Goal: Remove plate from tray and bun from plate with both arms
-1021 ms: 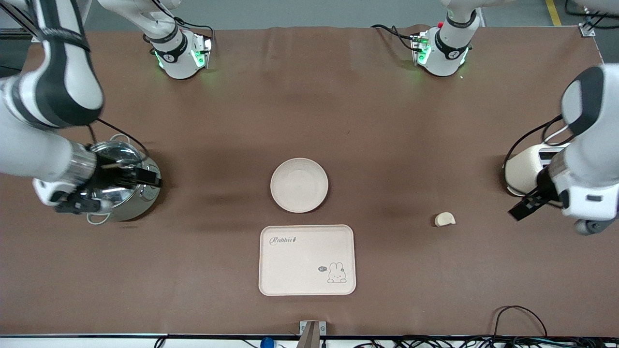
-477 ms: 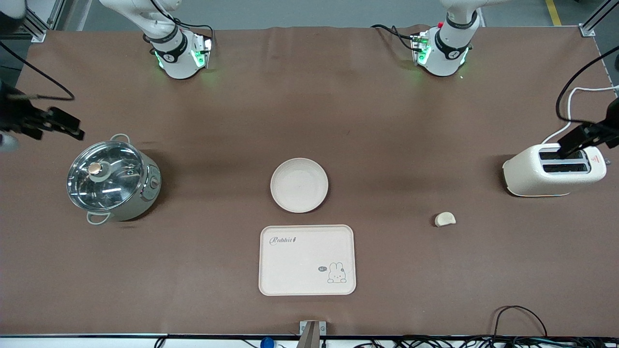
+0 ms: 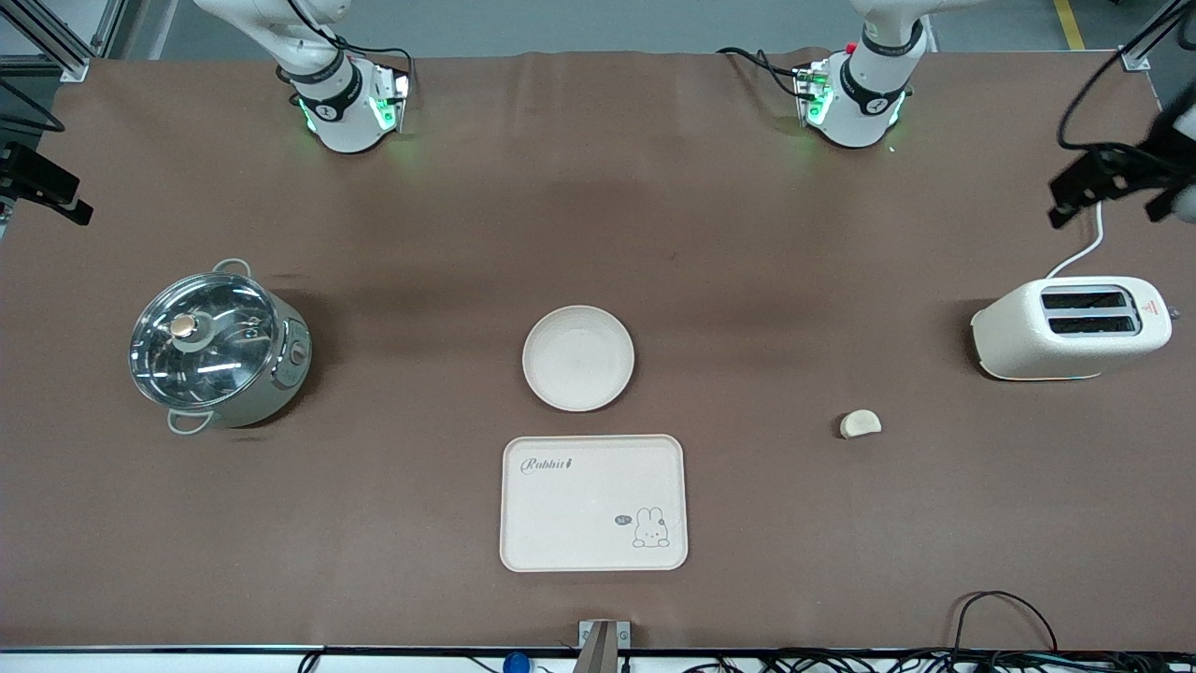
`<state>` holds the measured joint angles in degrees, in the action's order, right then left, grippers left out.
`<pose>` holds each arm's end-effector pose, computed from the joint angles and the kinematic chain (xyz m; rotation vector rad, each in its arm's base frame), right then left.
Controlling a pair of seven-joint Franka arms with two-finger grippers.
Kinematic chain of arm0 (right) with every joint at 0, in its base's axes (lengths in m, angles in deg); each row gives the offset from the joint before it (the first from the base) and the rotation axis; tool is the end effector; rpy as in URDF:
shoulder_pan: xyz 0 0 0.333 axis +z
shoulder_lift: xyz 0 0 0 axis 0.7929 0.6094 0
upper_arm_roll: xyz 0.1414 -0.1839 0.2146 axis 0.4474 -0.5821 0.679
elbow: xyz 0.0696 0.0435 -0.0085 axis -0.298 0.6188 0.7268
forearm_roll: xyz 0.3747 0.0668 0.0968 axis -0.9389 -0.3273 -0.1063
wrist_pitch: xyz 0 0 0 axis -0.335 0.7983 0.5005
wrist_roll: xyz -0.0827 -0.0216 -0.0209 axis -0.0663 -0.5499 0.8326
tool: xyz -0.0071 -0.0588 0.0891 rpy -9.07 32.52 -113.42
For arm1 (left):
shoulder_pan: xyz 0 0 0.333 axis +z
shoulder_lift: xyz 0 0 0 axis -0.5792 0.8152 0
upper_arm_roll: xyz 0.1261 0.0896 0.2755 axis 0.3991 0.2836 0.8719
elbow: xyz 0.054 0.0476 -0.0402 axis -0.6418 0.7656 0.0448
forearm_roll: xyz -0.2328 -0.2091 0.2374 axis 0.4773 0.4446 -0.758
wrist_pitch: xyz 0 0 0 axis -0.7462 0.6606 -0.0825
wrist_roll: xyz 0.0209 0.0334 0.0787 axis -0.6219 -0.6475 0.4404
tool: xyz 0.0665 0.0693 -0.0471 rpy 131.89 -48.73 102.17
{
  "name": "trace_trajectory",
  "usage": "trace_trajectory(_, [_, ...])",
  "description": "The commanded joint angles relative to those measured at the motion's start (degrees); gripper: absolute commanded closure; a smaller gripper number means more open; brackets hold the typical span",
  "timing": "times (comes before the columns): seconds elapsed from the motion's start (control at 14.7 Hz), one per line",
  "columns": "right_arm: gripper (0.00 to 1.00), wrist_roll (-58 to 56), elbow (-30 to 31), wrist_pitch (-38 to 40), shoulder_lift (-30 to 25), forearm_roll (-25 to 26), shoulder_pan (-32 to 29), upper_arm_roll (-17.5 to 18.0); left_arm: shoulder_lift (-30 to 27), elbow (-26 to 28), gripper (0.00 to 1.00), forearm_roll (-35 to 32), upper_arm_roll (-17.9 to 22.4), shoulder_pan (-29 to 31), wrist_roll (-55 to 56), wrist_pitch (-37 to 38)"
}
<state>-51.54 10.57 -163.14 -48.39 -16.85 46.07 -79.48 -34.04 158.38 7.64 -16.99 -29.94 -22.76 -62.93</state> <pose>0.5315 -0.0362 0.6799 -3.1395 0.0866 -0.0034 0.5191 -0.0556 0.6745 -3.0662 0.0224 -0.0739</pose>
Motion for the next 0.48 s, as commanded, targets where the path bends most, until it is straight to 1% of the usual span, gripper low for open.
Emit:
trace_trajectory(0.0, [0.0, -0.45, -0.57, 0.15, 0.36, 1.25, -0.47, 0.83, -5.29, 6.05, 0.0, 2.68, 3.72, -4.38, -0.28, -0.36])
trace_trajectory(0.14, [0.0, -0.45, -0.57, 0.33, 0.36, 1.25, -0.38, 0.83, -5.3, 5.97, 0.0, 3.22, 5.31, -5.62, -1.34, -0.27])
trace_trajectory(0.41, [0.0, -0.98, -0.48, 0.94, 0.36, 1.25, -0.55, 0.74, -4.42, 4.74, 0.0, 3.31, 5.49, -5.53, -0.99, 1.13])
